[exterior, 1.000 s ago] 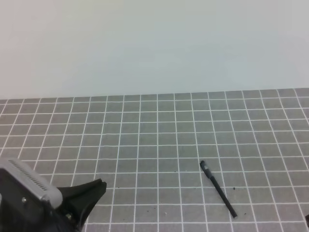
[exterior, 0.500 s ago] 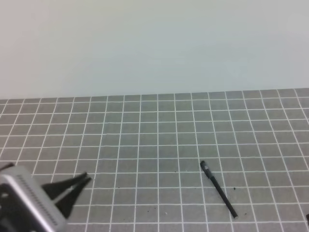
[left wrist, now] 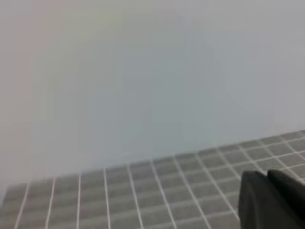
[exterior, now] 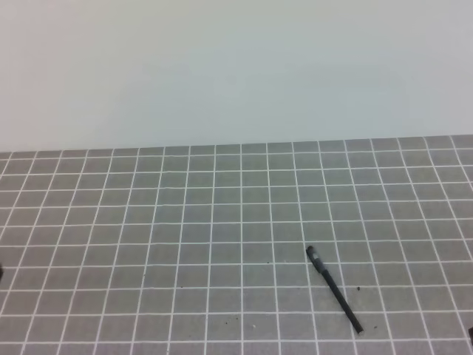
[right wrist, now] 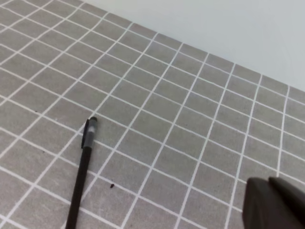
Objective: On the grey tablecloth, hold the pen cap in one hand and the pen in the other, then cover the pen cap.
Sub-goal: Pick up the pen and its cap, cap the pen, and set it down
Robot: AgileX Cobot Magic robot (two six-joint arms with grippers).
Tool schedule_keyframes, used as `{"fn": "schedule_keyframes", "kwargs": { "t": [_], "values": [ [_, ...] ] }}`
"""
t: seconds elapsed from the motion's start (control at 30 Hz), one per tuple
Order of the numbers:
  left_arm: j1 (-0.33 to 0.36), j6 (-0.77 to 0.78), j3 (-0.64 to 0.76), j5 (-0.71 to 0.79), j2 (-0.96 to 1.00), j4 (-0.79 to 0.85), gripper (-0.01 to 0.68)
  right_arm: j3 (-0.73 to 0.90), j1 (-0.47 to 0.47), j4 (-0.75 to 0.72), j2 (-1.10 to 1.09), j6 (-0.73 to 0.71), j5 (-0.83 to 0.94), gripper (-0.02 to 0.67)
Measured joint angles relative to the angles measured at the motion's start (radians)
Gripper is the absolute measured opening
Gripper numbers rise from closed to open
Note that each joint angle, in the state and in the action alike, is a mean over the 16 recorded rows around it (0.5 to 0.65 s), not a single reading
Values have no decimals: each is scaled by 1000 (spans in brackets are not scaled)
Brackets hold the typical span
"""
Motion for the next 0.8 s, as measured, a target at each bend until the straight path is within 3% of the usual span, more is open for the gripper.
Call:
{"fn": "schedule_keyframes", "kwargs": {
  "t": [0.37,0.8],
  "values": [
    [168,-216,152,197,-278,-31,-2,0,0,0,0,0,-1,-3],
    [225,-219,165,441,-351,-64,-2,0,0,0,0,0,-4,-3]
  ]
}}
